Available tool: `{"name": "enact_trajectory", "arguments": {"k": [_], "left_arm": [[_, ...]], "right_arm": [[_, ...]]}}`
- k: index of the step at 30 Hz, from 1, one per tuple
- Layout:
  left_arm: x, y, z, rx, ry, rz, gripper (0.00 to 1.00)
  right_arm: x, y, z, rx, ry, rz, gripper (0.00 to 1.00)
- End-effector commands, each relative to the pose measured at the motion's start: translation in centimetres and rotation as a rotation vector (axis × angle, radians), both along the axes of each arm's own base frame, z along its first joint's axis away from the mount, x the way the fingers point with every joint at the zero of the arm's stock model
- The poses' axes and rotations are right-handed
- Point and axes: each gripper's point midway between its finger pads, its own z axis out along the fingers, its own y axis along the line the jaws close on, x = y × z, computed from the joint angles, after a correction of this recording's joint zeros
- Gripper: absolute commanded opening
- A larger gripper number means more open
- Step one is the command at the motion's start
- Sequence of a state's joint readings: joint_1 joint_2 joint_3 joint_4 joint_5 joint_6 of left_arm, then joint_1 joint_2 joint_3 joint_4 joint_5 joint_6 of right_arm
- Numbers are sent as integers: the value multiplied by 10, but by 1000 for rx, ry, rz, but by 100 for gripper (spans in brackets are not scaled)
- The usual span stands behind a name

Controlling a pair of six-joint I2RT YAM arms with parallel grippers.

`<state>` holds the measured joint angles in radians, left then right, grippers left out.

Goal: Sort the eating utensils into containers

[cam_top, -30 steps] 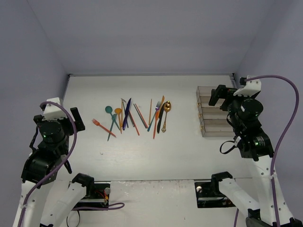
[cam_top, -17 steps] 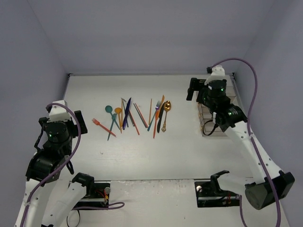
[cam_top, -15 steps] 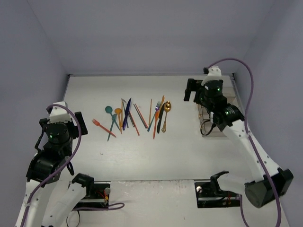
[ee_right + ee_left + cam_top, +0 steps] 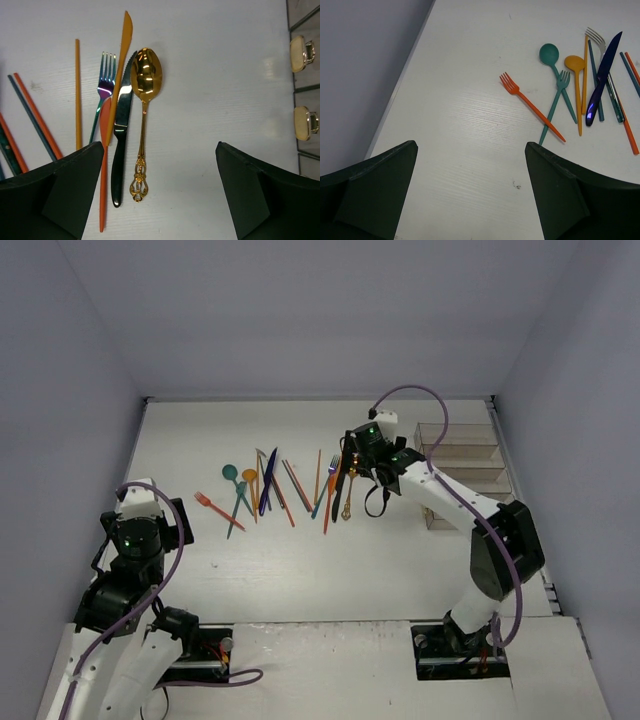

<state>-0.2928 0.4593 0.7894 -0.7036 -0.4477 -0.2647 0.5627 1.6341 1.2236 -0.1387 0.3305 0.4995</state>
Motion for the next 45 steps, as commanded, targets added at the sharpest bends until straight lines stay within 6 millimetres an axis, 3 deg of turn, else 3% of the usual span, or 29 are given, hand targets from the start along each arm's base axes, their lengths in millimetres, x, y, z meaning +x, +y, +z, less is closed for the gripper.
{"name": "enact_trajectory", "arguments": {"k": [1,9,19,35,45], "left_arm": [[11,-4,20,-35,-86,6,87],[13,-7,18,-42,-83,-10,87],[16,-9,16,-42,-81,-16,87],[16,-9,14,-40,-85,-17,87],[15,-10,16,-41,-93,-22,87]], "right_arm": [[25,-1,8,28,-76,-145,88],[33,9,-38,1,2,-166,80],[42,17,-77,-23,61,-183,65],[41,21,-107,-53,116,-171,47],[28,15,-121,-66,155,-171,27]]}}
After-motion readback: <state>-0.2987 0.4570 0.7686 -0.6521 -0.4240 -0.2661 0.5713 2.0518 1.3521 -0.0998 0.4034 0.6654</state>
